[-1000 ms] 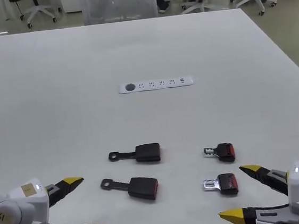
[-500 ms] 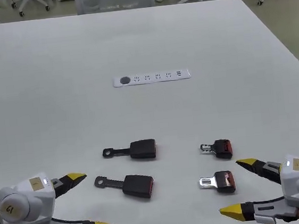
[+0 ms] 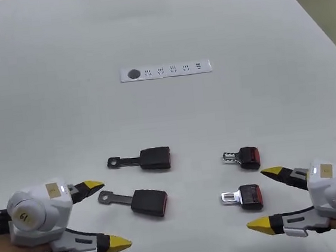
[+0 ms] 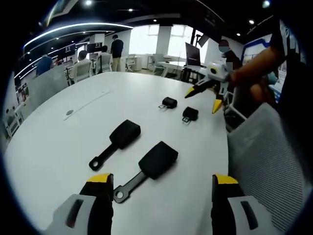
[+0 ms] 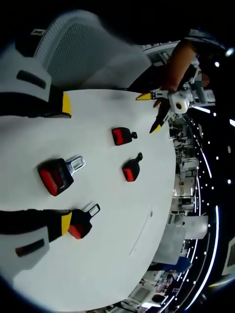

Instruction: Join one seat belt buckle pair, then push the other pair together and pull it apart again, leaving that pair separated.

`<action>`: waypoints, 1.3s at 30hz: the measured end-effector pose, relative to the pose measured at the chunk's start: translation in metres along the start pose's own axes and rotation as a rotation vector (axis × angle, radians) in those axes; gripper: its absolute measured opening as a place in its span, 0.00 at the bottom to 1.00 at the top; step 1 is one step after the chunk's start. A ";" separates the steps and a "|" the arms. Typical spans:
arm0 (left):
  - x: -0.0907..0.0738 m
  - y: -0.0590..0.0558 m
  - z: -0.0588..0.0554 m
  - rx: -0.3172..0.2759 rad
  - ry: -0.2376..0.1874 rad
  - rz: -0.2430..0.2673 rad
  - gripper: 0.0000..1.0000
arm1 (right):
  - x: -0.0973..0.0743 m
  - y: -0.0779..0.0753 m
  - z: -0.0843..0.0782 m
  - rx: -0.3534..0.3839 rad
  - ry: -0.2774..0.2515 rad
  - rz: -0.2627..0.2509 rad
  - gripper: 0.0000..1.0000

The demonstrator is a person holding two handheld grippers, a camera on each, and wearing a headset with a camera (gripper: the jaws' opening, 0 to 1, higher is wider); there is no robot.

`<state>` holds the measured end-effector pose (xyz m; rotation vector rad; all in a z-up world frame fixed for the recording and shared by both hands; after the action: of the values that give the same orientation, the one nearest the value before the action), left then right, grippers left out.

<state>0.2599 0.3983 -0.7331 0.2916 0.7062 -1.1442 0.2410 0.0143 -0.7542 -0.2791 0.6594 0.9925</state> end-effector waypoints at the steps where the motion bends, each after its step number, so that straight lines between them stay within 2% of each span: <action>1: 0.003 0.001 -0.001 0.008 0.009 -0.006 0.84 | 0.000 0.000 0.000 -0.001 0.002 0.001 0.78; 3: 0.009 0.005 -0.003 0.018 0.026 -0.018 0.83 | 0.003 -0.004 -0.001 -0.006 0.015 0.003 0.78; 9: 0.020 0.009 -0.002 0.063 0.065 -0.042 0.82 | 0.008 -0.009 -0.006 -0.033 0.052 0.030 0.78; 12: 0.026 0.011 -0.003 0.107 0.098 -0.052 0.78 | 0.010 -0.010 -0.007 -0.034 0.064 0.043 0.78; 18: 0.038 0.015 0.001 0.115 0.111 -0.071 0.77 | 0.014 -0.018 -0.011 -0.042 0.083 0.062 0.77; 27: 0.058 0.022 0.003 0.149 0.151 -0.101 0.75 | 0.020 -0.023 -0.015 -0.051 0.116 0.107 0.66; 33: 0.070 0.028 0.001 0.174 0.178 -0.123 0.74 | 0.022 -0.026 -0.017 -0.061 0.136 0.135 0.63; 39: 0.075 0.028 -0.001 0.192 0.199 -0.153 0.72 | 0.025 -0.025 -0.018 -0.084 0.156 0.175 0.61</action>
<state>0.3024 0.3559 -0.7864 0.5261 0.8047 -1.3446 0.2645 0.0093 -0.7854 -0.3804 0.7952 1.1760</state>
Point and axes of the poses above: the centre of the closed fingertips' face, and the gripper's own axes: x roughly forward along the fingers, y roughly to its left, z roughly out of its top, the point moved 9 cm from there along -x, roughly backward along the fingers, and after that the axes turned 1 degree about -z, right-handed, at the moved point
